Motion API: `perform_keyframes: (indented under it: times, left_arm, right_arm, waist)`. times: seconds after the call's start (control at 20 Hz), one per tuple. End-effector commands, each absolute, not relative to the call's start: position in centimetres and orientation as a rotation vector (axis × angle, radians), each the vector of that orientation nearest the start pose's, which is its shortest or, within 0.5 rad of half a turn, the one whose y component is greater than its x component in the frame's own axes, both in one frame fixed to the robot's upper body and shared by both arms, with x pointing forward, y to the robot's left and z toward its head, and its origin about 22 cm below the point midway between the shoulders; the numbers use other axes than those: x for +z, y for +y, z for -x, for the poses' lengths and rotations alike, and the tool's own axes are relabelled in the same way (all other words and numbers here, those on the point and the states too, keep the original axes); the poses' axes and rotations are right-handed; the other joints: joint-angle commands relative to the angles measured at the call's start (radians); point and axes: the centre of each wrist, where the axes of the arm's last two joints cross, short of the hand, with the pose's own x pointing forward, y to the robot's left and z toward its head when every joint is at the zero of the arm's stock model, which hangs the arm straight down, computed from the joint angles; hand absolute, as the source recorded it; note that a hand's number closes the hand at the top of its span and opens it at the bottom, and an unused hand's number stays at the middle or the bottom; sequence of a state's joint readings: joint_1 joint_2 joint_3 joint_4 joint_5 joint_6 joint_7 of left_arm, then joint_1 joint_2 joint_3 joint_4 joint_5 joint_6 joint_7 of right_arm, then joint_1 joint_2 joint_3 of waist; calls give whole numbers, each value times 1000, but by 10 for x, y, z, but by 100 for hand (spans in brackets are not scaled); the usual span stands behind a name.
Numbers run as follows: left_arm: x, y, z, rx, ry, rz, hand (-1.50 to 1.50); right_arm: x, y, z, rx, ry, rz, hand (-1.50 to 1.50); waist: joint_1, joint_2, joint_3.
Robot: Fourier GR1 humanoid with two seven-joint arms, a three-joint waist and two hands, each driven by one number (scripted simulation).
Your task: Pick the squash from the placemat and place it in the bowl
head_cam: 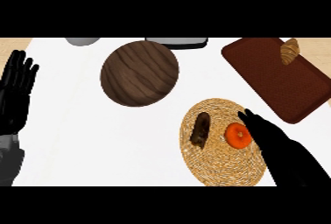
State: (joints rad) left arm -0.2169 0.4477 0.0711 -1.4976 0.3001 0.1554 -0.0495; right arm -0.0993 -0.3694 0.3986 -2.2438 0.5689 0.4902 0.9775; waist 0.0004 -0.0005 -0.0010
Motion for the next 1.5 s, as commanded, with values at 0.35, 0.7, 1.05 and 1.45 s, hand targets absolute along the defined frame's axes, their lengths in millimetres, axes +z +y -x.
perform_keyframes:
  times: [0.35, 0.7, 1.05, 1.45]
  left_arm:
    - [79, 335, -299, 38, -1792, -250, 0]
    - [90, 336, -292, 27, -1777, -258, 0]
    - [80, 331, -283, 16, -1776, -235, 0]
    - [78, 339, -284, 40, -1786, -228, 0]
  right_arm:
    - [113, -192, -214, 1043, -978, 742, -150]
    - [68, -210, -215, 1042, -941, 744, -150]
    - [76, -213, -220, 1048, -1026, 725, -150]
    - [50, -212, -241, 1081, -983, 712, -150]
  waist:
    - [-2, 1, 1]
    - [-1, 0, 1]
    - [0, 0, 1]
    - [0, 0, 1]
